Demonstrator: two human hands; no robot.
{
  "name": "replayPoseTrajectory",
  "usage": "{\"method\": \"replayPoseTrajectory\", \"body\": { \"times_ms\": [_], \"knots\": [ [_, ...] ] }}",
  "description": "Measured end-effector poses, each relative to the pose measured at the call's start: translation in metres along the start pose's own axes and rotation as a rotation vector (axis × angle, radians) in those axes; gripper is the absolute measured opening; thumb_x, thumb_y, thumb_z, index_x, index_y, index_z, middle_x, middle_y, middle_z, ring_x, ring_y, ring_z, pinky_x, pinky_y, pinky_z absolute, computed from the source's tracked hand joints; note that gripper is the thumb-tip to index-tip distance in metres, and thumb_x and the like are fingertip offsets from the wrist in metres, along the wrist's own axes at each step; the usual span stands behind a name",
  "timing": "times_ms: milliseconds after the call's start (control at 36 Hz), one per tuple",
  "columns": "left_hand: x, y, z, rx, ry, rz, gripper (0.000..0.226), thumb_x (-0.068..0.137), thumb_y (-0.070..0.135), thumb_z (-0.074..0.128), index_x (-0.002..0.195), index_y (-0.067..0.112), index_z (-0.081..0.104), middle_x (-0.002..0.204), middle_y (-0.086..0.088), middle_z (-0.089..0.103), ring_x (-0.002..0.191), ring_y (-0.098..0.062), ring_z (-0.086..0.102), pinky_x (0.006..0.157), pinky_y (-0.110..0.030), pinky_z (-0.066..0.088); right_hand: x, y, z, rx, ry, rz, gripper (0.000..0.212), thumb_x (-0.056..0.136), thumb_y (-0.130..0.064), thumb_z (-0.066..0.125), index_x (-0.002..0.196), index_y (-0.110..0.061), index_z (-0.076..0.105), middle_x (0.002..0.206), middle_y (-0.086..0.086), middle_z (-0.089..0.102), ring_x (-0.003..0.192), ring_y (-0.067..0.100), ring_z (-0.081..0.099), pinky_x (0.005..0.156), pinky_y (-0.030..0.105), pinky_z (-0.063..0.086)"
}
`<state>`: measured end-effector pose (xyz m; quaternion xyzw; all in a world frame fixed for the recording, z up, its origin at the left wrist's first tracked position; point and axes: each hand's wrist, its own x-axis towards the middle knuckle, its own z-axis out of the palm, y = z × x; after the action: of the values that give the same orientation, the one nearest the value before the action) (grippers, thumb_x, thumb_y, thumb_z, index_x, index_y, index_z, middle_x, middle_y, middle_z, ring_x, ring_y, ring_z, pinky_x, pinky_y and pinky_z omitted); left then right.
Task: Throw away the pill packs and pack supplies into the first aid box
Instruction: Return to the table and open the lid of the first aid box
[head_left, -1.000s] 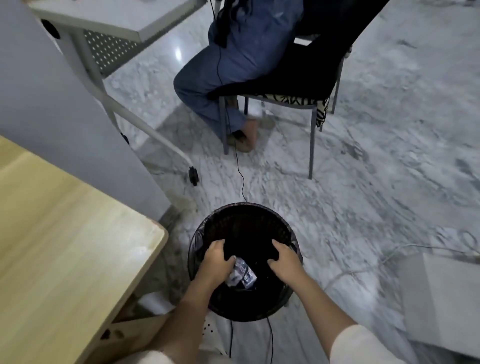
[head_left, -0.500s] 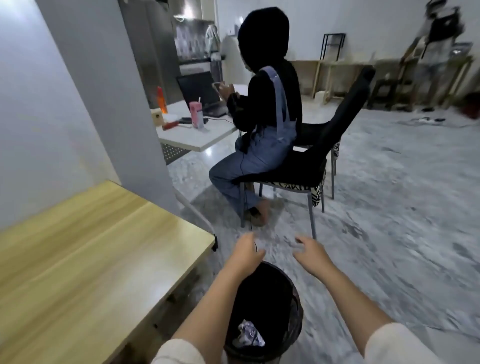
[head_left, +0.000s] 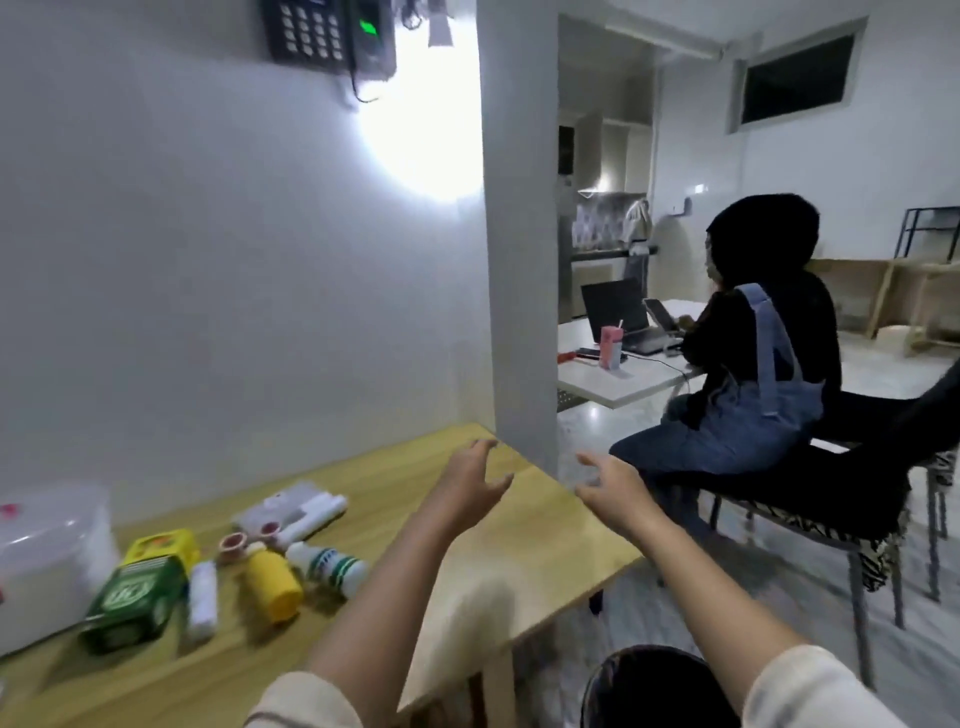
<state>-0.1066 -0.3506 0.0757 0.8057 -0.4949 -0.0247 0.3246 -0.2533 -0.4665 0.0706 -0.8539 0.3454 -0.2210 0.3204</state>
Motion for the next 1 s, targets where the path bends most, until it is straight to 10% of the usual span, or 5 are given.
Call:
{"method": "replayPoseTrajectory", "body": {
  "times_ms": [528,1000],
  "knots": [
    [-0.203,-0.268,-0.248,0.339,0.457,-0.510,0.064,0.086,0.026,0.060,0.141,0.008,0.033,0.153,-0.007,0.027,0.143,-0.021,0.018,0.115,-0.029,0.014,0.001,-0.263,0.256,0.094,-0.392,-0.705,0.047,0.089,-0.013,0.055,0.135,-0.015,0.046,0.140,0.005,0.048,0.117,0.025,0.055,0.097,0.029,0.041],
    [-0.260,-0.366,-0.275,0.262,0.527,-0.633,0.098,0.073,0.038,0.075,0.148,0.029,0.013,0.159,0.003,0.003,0.147,-0.019,-0.001,0.118,-0.041,0.015,-0.016,-0.342,0.396,-0.295,-0.226,-1.264,0.076,0.085,-0.041,0.057,0.147,-0.025,0.016,0.157,0.001,0.021,0.147,0.019,0.012,0.118,0.039,-0.003]
  ]
}}
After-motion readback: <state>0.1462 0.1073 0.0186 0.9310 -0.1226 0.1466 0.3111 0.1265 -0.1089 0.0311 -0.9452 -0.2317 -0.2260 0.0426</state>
